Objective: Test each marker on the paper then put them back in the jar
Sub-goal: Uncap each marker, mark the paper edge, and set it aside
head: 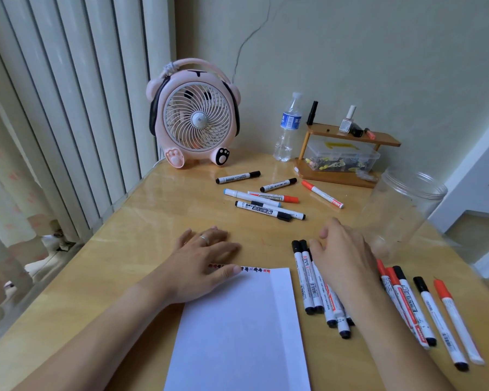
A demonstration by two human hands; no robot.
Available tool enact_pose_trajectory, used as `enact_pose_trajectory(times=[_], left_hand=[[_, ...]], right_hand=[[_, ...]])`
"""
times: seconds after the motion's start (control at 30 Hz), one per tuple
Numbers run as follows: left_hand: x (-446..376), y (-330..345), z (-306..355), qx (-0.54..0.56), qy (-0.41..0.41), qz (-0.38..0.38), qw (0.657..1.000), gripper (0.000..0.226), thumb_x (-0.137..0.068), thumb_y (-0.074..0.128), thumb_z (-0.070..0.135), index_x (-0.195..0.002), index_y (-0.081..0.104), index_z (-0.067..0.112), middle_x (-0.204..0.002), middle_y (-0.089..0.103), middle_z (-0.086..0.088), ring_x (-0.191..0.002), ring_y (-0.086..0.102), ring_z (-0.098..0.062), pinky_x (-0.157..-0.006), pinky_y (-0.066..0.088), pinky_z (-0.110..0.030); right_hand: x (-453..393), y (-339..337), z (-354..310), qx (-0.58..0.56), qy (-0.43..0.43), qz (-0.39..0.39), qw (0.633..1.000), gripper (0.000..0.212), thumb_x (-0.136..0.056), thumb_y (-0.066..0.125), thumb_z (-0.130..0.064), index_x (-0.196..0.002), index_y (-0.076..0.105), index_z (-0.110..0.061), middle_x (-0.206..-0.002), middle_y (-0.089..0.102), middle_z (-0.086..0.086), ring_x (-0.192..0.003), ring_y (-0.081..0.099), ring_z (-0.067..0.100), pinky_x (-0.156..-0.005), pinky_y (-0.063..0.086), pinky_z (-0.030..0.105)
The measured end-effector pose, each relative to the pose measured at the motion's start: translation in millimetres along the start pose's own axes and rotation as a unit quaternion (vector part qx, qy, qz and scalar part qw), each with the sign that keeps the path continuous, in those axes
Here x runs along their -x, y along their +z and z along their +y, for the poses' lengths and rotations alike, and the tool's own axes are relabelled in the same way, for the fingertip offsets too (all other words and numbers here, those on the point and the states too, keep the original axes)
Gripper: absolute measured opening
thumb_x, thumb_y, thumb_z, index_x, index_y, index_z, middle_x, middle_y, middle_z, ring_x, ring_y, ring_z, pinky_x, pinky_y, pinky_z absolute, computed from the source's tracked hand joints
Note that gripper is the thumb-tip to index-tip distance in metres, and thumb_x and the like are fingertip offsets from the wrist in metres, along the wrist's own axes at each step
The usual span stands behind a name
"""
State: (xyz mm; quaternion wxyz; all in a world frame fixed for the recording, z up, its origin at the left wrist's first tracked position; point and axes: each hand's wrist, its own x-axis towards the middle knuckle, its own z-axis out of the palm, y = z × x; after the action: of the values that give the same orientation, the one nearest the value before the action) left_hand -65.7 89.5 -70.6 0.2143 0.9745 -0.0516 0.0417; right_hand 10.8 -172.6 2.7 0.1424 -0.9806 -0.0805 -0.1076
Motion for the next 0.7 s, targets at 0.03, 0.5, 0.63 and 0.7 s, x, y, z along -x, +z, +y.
enact_pose_trajectory(times=[0.03,0.5,0.63,0.7], left_hand=[[0,1,0,0.006,-0.005,-0.003,1.000,0.094,-0.075,0.008,0.096,-0.148,0.043,0.048,-0.160,0.029,0.019,-0.154,0.004,0.003,-0.123,-0.009,-0.040],[-3,5,-5,0.056,-0.017,0.005,0.998,0.062,-0.098,0.013,0.069,-0.144,0.050,0.048,-0.157,0.032,0.020,-0.150,0.009,0.007,-0.123,-0.006,-0.038],[-3,4,-3,0.064,-0.019,0.003,0.998,0.061,-0.098,0.015,0.063,-0.143,0.052,0.046,-0.157,0.033,0.020,-0.150,0.010,0.006,-0.123,-0.006,-0.039],[-3,4,-3,0.063,-0.017,0.003,0.998,0.060,-0.098,0.015,0.062,-0.143,0.052,0.046,-0.157,0.033,0.020,-0.150,0.010,0.005,-0.123,-0.006,-0.038]], right_hand=[[-5,3,-5,-0.006,-0.022,0.006,1.000,0.014,-0.102,0.055,-0.030,-0.104,0.054,-0.016,-0.099,0.061,0.002,-0.083,0.058,0.026,-0.064,0.042,0.033],[-105,73,-20,-0.067,-0.205,-0.049,0.975,0.029,-0.103,0.054,-0.016,-0.130,0.065,-0.014,-0.120,0.063,0.001,-0.113,0.054,0.022,-0.093,0.047,0.035],[-114,76,-23,-0.028,-0.153,-0.047,0.987,0.027,-0.104,0.050,-0.013,-0.118,0.074,-0.013,-0.115,0.059,0.005,-0.105,0.060,0.027,-0.086,0.052,0.038],[-115,75,-23,-0.004,-0.139,-0.045,0.989,0.023,-0.103,0.054,-0.016,-0.108,0.076,-0.015,-0.110,0.056,0.005,-0.106,0.059,0.028,-0.081,0.050,0.037]])
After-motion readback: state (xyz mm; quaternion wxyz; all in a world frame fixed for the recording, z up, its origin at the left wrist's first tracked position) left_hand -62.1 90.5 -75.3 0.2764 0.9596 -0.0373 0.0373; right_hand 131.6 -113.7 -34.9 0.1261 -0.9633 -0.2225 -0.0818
